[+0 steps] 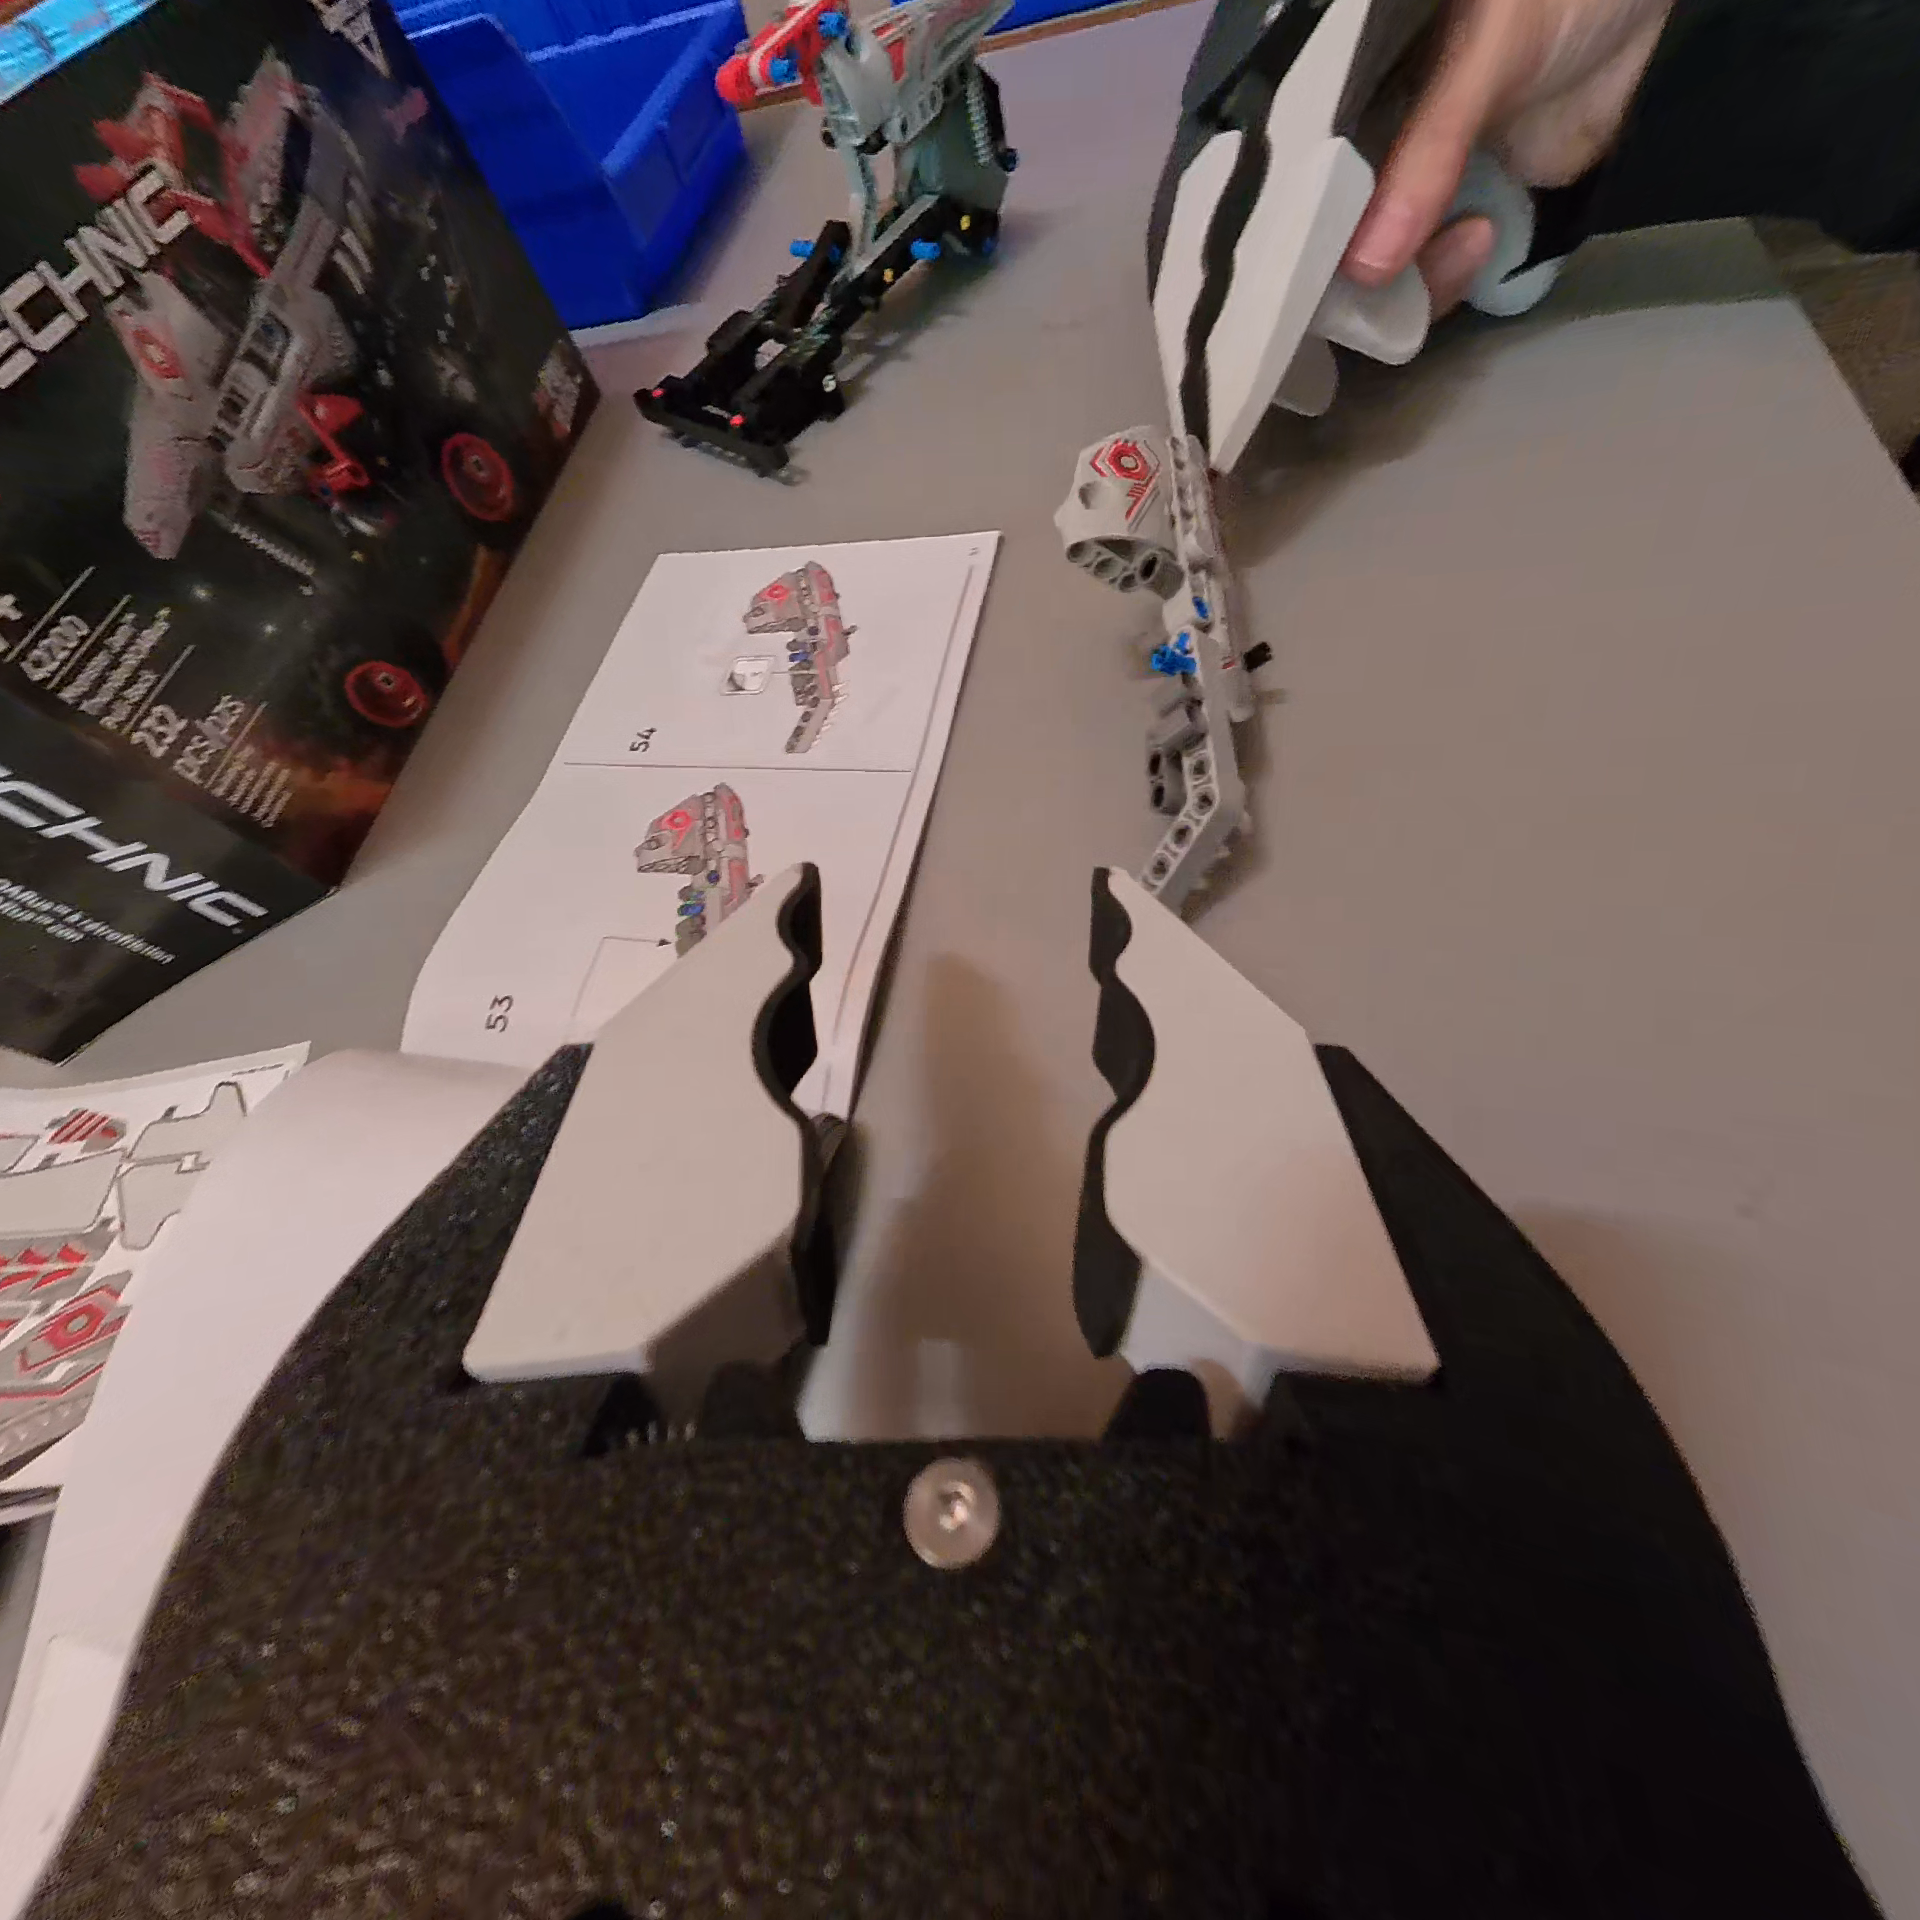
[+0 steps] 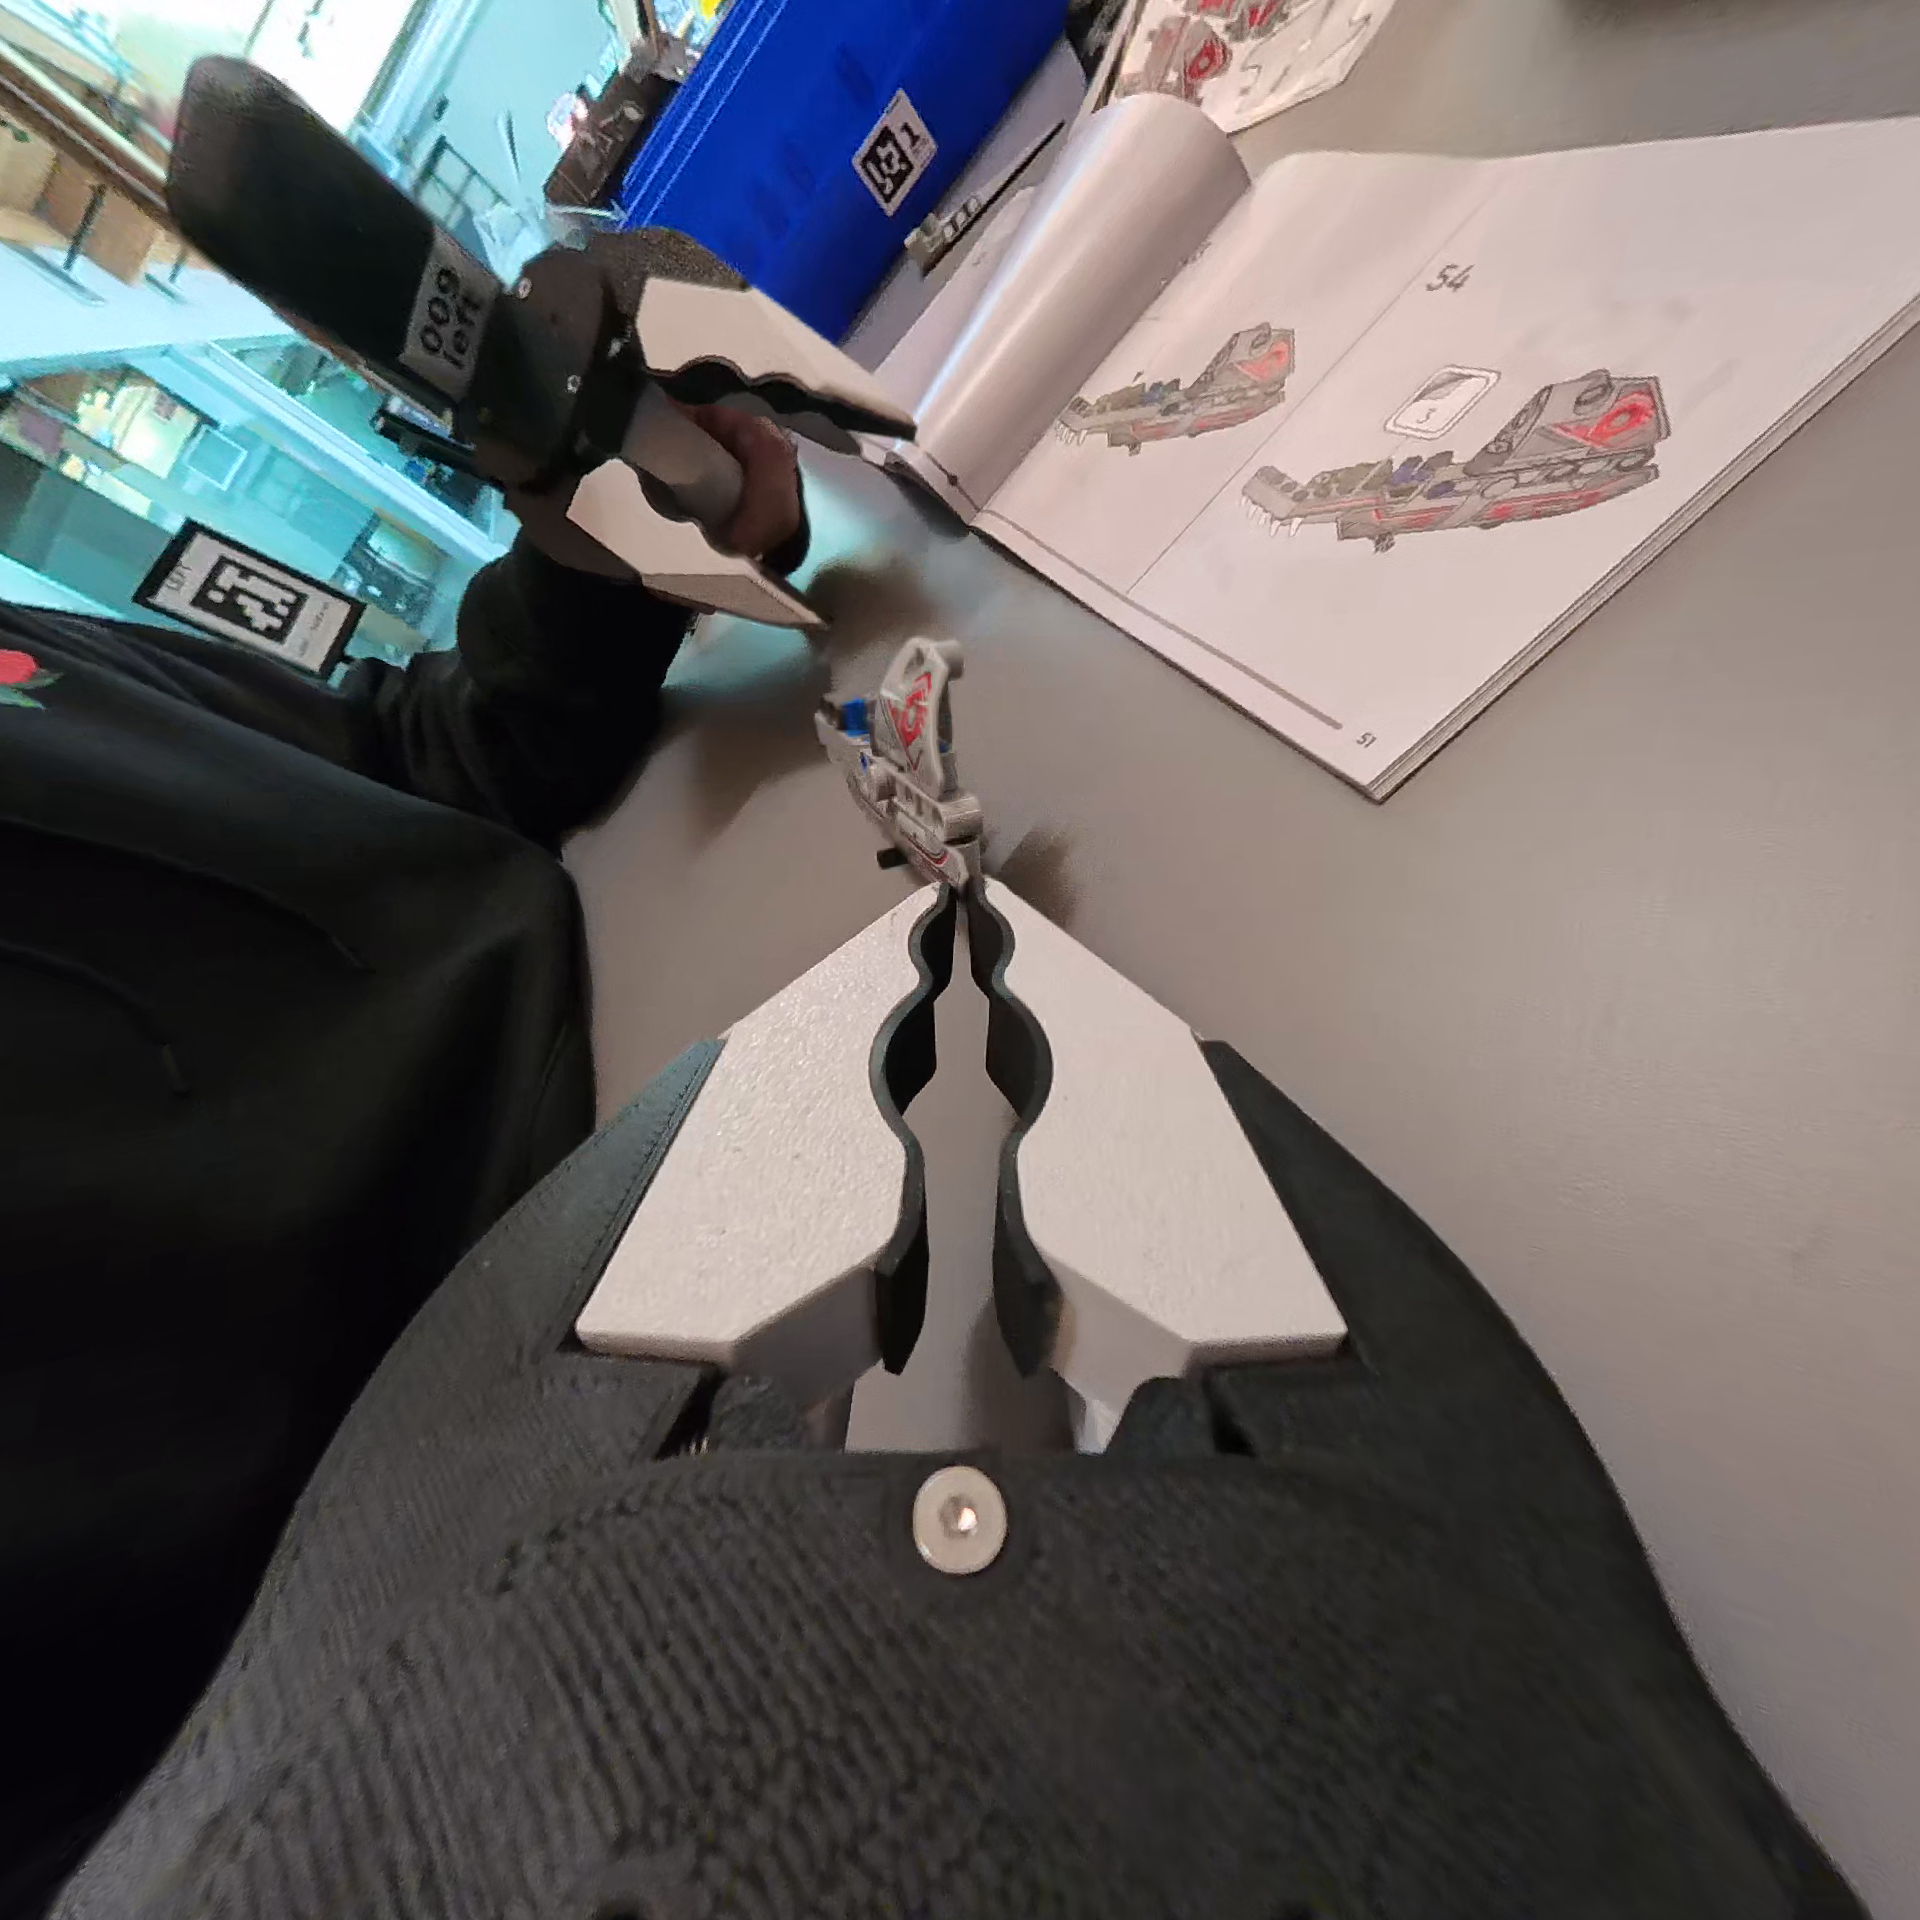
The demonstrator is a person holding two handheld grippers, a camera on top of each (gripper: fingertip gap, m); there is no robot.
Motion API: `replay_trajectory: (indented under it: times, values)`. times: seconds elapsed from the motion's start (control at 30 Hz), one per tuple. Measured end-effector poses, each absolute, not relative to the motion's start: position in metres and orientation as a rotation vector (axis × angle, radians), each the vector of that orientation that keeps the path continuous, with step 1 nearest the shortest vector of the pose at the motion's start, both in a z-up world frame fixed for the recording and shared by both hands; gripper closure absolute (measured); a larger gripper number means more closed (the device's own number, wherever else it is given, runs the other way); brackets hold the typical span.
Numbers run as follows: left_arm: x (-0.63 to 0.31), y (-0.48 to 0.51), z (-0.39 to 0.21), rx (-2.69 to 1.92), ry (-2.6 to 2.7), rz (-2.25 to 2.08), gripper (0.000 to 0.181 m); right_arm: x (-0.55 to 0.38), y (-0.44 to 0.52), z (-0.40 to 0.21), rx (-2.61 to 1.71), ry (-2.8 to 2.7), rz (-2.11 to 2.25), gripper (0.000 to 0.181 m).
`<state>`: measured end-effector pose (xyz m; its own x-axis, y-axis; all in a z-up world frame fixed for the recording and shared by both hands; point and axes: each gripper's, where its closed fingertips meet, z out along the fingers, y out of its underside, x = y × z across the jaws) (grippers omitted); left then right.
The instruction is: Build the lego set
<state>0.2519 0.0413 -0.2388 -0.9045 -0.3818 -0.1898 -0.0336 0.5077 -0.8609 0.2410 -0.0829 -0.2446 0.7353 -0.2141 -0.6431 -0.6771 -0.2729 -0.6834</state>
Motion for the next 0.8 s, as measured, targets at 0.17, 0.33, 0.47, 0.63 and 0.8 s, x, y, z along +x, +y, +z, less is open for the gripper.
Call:
replay_trajectory:
  times: [0.17, 0.33, 0.47, 0.63, 0.8]
  values:
    - [0.238, 0.034, -0.244, -0.287, 2.477, -1.4, 0.133, 0.241, -0.087, -0.235, -1.78, 0.664, 0.534, 0.181]
    - [0.239, 0.034, -0.25, -0.266, 2.488, -1.35, 0.134, 0.25, -0.1, -0.233, -1.712, 0.726, 0.541, 0.181]
    - [0.24, 0.034, -0.251, -0.278, 2.488, -1.339, 0.136, 0.254, -0.113, -0.238, -1.723, 0.784, 0.508, 0.181]
    - [0.242, 0.035, -0.252, -0.287, 2.487, -1.333, 0.138, 0.255, -0.128, -0.243, -1.744, 0.823, 0.473, 0.181]
    - [0.243, 0.034, -0.255, -0.286, 2.495, -1.306, 0.141, 0.255, -0.139, -0.247, -1.729, 0.876, 0.484, 0.181]
